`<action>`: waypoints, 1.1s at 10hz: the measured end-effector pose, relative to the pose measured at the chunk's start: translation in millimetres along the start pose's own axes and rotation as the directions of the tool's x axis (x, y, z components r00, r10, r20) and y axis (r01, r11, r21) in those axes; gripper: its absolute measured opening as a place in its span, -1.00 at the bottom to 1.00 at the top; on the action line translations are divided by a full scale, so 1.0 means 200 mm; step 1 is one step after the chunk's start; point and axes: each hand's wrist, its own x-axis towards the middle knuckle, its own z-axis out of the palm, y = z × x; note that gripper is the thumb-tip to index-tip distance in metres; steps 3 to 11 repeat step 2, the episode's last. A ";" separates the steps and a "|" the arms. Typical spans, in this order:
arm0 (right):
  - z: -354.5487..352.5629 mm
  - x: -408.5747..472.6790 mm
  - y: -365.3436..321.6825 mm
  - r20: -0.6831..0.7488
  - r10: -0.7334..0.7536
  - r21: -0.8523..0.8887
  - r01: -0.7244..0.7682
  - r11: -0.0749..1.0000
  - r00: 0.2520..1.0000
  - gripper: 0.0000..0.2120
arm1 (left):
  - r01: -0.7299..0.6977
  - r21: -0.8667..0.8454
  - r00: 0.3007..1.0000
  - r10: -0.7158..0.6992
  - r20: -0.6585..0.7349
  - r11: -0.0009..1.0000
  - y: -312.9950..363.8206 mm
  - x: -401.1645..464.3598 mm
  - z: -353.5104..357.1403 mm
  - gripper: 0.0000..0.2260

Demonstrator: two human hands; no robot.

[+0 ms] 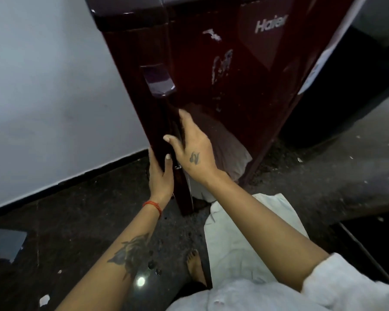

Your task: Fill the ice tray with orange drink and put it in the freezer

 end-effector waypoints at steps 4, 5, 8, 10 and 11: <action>-0.08 -0.53 0.44 0.309 0.472 -0.369 -0.353 0.860 0.826 -0.52 | 0.220 0.324 0.951 -0.277 0.140 0.920 -0.22 -0.24 0.19 -0.39; -0.08 -0.53 0.44 0.309 0.472 -0.369 -0.353 0.860 0.826 -0.52 | 0.220 0.324 0.951 -0.277 0.140 0.920 -0.22 -0.24 0.19 -0.39; -0.08 -0.53 0.44 0.309 0.472 -0.369 -0.353 0.860 0.826 -0.52 | 0.220 0.324 0.951 -0.277 0.140 0.920 -0.22 -0.24 0.19 -0.39; -0.08 -0.53 0.44 0.309 0.472 -0.369 -0.353 0.860 0.826 -0.52 | 0.220 0.324 0.951 -0.277 0.140 0.920 -0.22 -0.24 0.19 -0.39; -0.08 -0.53 0.44 0.309 0.472 -0.369 -0.353 0.860 0.826 -0.52 | 0.220 0.324 0.951 -0.277 0.140 0.920 -0.22 -0.24 0.19 -0.39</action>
